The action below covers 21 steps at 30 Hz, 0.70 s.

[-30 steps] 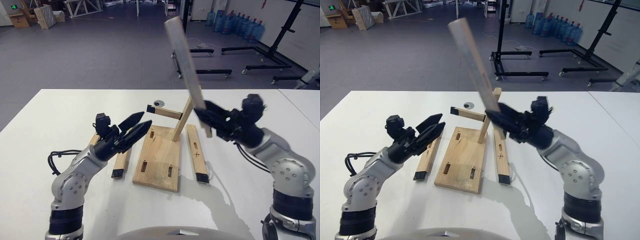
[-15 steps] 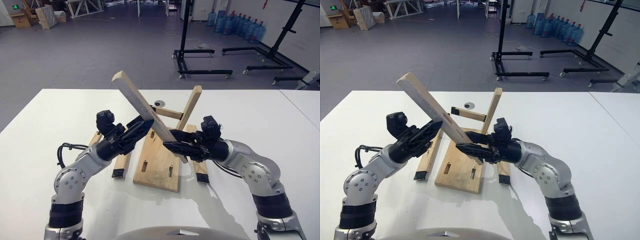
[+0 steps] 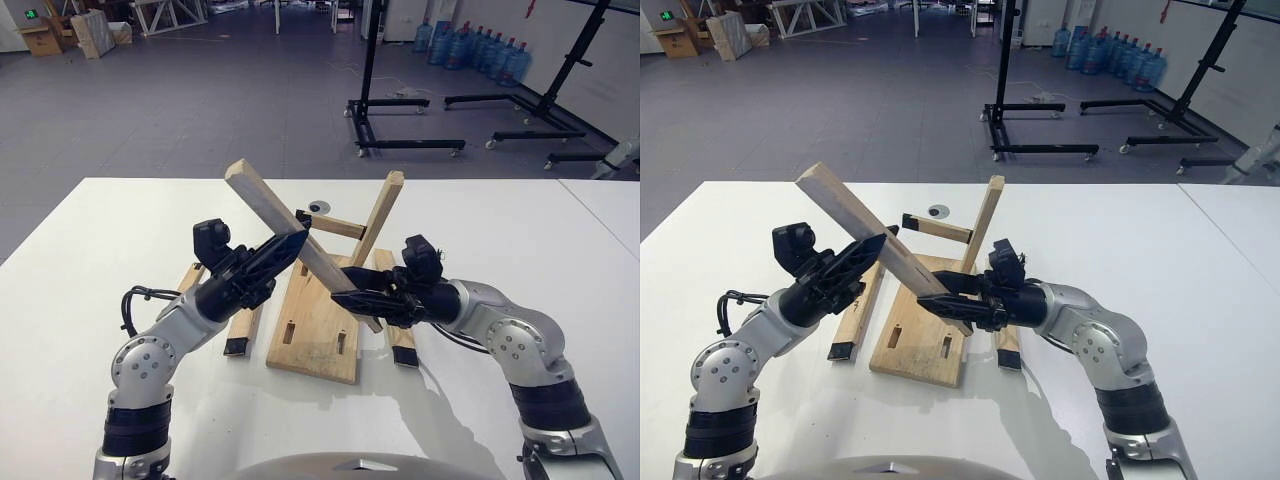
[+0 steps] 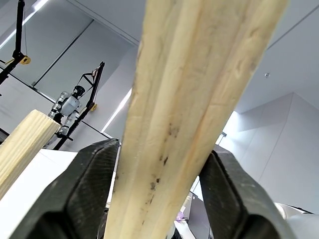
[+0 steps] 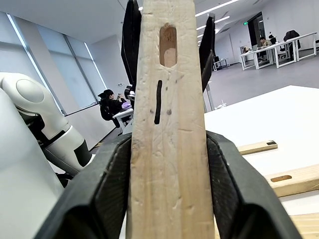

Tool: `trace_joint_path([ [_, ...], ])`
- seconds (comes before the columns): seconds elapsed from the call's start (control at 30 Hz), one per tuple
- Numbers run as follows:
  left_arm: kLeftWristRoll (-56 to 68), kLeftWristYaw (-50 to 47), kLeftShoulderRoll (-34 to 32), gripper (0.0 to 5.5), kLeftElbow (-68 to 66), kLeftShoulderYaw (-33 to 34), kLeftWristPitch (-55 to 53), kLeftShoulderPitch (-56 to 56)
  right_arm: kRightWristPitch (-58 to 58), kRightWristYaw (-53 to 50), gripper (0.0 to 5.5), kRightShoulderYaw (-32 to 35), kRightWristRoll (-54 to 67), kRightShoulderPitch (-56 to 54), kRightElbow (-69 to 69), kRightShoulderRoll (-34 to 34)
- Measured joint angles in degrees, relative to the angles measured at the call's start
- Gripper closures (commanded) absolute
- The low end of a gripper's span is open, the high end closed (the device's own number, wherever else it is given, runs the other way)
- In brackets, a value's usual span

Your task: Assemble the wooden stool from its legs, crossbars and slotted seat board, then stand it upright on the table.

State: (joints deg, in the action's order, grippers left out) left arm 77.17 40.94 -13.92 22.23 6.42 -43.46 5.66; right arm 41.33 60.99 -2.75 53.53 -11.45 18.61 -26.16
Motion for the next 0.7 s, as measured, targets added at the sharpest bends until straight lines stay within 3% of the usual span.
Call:
trace_joint_path([
  [0.23,-3.75,0.04,0.01,3.37,-0.03,-0.46,2.54,0.02,1.73,-0.64,3.49,0.52,0.43,-0.92,-1.38,-0.10],
  [0.27,-5.52,0.15,0.01,3.41,-0.19,-0.92,3.46,0.02,3.08,-0.80,3.11,0.78,1.08,-1.18,-1.95,-0.57],
  [0.47,-10.27,3.07,-0.45,3.48,-1.14,-0.90,6.64,-0.12,3.41,-0.81,2.24,1.37,0.28,-0.88,-2.11,-2.84],
  [0.7,-10.17,4.26,-9.37,3.48,-5.40,12.52,10.36,4.65,-5.44,-6.77,2.24,-2.79,-15.06,1.98,-3.86,-2.93],
])
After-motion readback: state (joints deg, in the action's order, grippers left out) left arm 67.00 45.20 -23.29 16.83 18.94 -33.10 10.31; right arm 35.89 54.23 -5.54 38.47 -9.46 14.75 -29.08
